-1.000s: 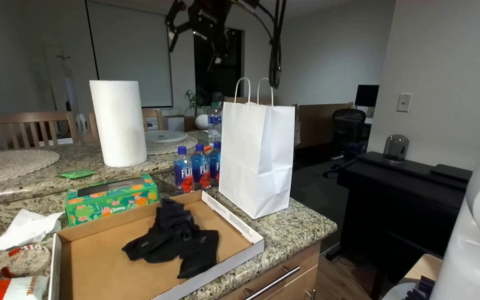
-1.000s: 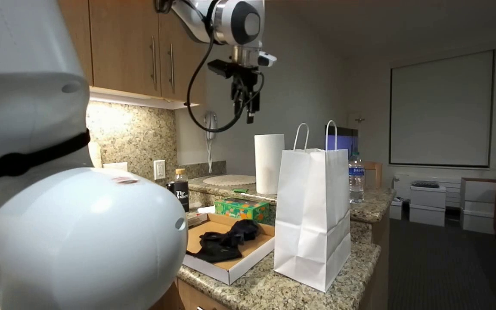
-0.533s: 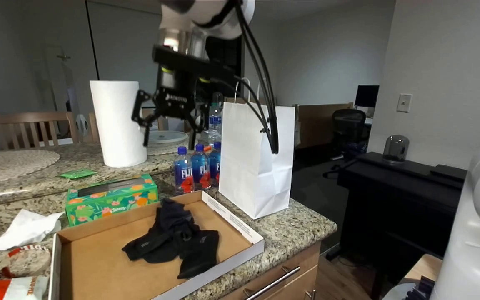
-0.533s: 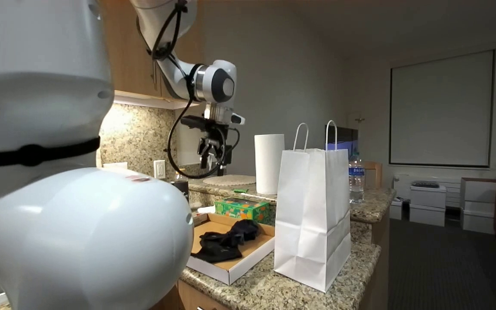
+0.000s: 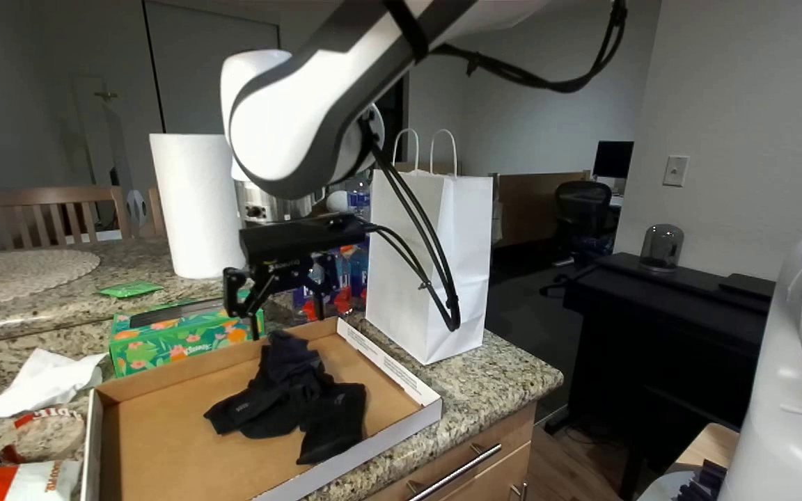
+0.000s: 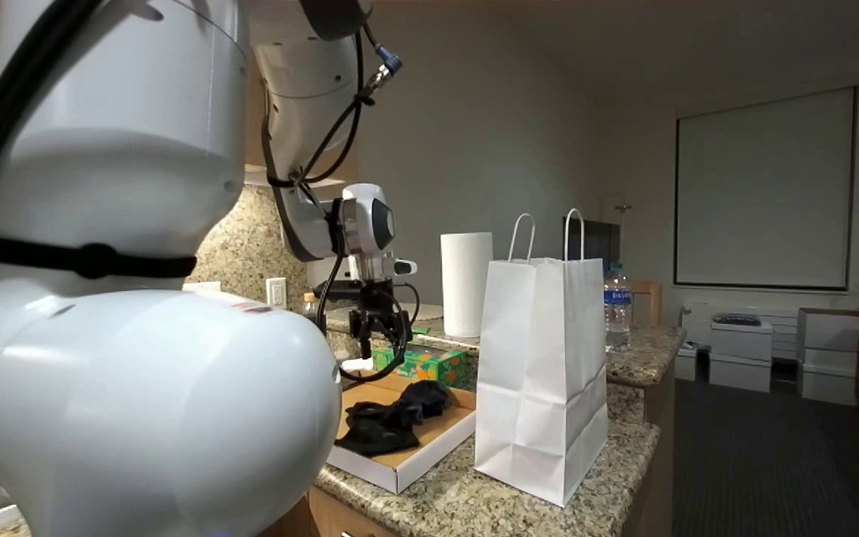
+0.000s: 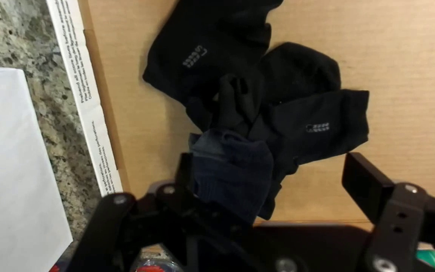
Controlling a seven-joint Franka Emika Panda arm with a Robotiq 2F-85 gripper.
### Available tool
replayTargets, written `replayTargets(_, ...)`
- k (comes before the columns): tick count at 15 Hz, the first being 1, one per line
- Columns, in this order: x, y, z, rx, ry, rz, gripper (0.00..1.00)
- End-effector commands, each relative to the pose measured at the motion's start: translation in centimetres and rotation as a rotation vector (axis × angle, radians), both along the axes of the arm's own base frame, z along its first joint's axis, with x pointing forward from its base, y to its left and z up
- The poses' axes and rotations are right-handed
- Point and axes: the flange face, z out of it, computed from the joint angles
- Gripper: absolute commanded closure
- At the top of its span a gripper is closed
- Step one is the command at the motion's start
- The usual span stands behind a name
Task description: Pick up all the socks from the cover box and put them in the paper bag
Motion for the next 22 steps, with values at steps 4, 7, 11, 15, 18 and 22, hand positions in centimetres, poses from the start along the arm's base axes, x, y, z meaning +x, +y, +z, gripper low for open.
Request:
replayTargets(4,1.5,-0.5,-7.1,0.013,0.067,-0.079,0.0)
replayTargets(7,1.6,-0.6,-10.0,-0.003,0.113,-0.086,0.0)
replayTargets(11,1.6,-0.5,-12.7,-0.031,0.171,-0.075,0.26)
replayTargets(15,1.6,0.0,-12.6,-0.021,0.181,-0.07,0.52)
replayTargets(18,1.8,0.2,-12.0,-0.003,0.192,-0.074,0.72)
replayTargets(22,1.9,0.7,-11.7,0.028,0.231,-0.071,0.91)
